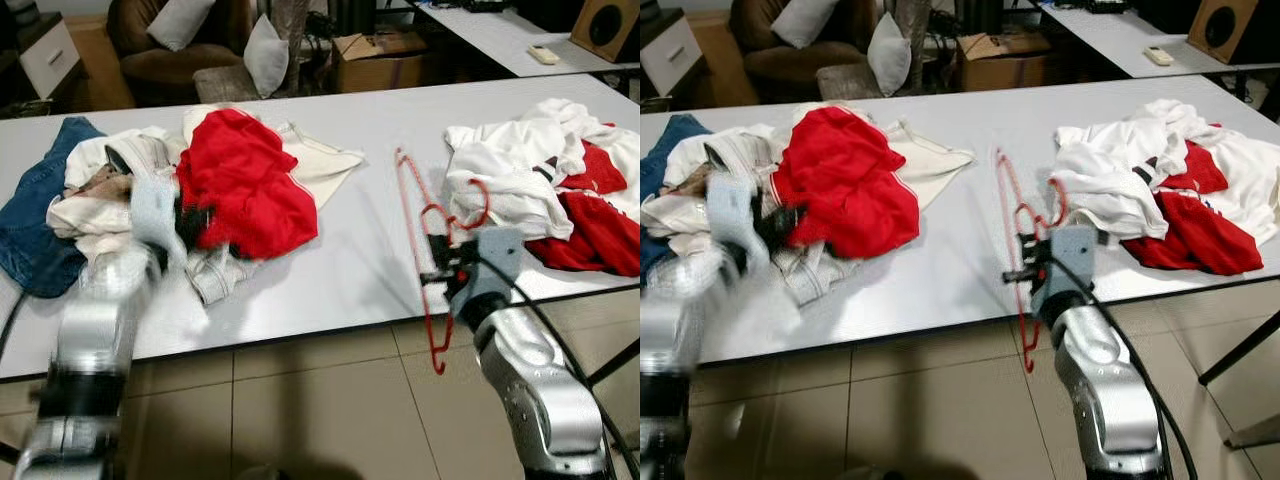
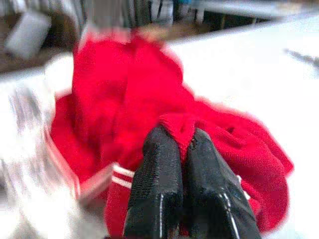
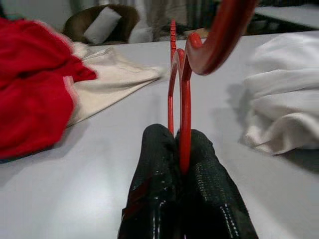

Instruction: Hang hanger

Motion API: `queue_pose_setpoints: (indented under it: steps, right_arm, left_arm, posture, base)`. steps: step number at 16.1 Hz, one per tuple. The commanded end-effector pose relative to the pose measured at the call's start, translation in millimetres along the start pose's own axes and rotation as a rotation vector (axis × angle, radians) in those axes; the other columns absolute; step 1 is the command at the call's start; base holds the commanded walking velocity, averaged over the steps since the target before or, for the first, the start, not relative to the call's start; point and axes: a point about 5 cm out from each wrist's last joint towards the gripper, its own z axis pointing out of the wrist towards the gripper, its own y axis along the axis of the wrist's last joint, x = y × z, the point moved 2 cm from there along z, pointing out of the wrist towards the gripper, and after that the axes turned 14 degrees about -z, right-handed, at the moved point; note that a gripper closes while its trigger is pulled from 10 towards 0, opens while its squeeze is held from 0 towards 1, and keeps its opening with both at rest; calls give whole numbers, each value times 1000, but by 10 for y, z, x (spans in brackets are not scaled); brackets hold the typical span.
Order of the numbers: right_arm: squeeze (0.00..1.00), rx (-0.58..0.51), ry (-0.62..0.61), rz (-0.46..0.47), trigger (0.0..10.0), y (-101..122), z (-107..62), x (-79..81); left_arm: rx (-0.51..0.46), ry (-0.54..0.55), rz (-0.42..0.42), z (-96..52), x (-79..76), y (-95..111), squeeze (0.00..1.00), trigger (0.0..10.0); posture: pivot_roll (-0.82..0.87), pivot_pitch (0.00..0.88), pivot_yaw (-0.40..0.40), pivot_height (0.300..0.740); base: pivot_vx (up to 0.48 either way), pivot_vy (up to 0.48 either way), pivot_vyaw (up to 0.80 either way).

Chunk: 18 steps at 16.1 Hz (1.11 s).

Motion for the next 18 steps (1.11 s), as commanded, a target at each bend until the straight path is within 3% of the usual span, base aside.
queue_pose_setpoints:
  steps: [1, 3, 4, 5, 7, 9, 10, 11, 12, 13, 14, 15, 16, 18]
  right_arm:
    - [0, -22, -53, 11, 10000, 40, 20, -96]
    - [0, -35, -131, 36, 10000, 67, 37, -227]
    - [0, -45, -170, 46, 10000, 85, 37, -284]
    - [0, -52, -187, 51, 10000, 95, 32, -305]
    - [0, -61, -222, 65, 10000, 94, 13, -329]
    - [0, -64, -231, 77, 10000, 88, 7, -314]
    - [0, -64, -231, 78, 10000, 84, 8, -303]
    - [0, -65, -229, 77, 10000, 82, -1, -282]
    - [0, -66, -229, 77, 10000, 84, -8, -283]
    - [0, -64, -230, 76, 10000, 72, -22, -302]
    - [0, -61, -232, 77, 10000, 58, -17, -317]
    - [0, -59, -232, 78, 10000, 52, -7, -323]
    - [0, -57, -224, 79, 10000, 54, 34, -319]
    - [0, -62, -214, 78, 10000, 73, 48, -295]
  left_arm:
    - [-82, -16, 42, 65, -11, 280, 0, 0]
    - [-225, -146, 24, 203, -314, 741, 0, 0]
    - [-289, -285, -8, 227, -589, 937, 0, 0]
    - [-326, -380, -40, 218, -767, 1049, 0, 0]
    - [-369, -491, -156, 218, -946, 1155, 0, 0]
    - [-377, -535, -249, 251, -1037, 1171, 0, 0]
    - [-353, -545, -239, 272, -1077, 1118, 0, 0]
    - [-210, -527, -181, 381, -1179, 800, 0, 0]
    - [-164, -511, -168, 417, -1197, 692, 0, 0]
    - [-50, -424, -120, 534, -1231, 375, 0, 10000]
    - [44, -415, -181, 586, -1302, 133, 0, 10000]
    - [94, -428, -220, 597, -1356, 7, 894, 10000]
    - [241, -469, -263, 571, -1515, -320, 1000, 10000]
    - [293, -507, -263, 513, -1614, -421, 1000, 10000]
  posture:
    - [-99, 0, 48, 740]
    - [-96, 0, 49, 740]
    - [-99, 0, 55, 740]
    - [-99, 0, 60, 740]
    - [-101, 0, 78, 740]
    - [-102, 0, 81, 740]
    - [-107, 0, 87, 740]
    - [-115, 0, 92, 740]
    - [-115, 0, 92, 740]
    - [-110, 0, 85, 740]
    - [-102, 0, 78, 740]
    - [-93, 0, 70, 740]
    - [-85, 0, 64, 740]
    - [-86, 0, 66, 740]
  base:
    - [0, 0, 0]
    - [0, 0, 0]
    - [0, 0, 0]
    - [0, 0, 0]
    - [0, 0, 0]
    - [0, 0, 0]
    - [0, 0, 0]
    - [0, 0, 0]
    - [0, 0, 0]
    - [0, 0, 0]
    - [0, 0, 0]
    - [0, 0, 0]
    - [0, 0, 0]
    - [0, 0, 0]
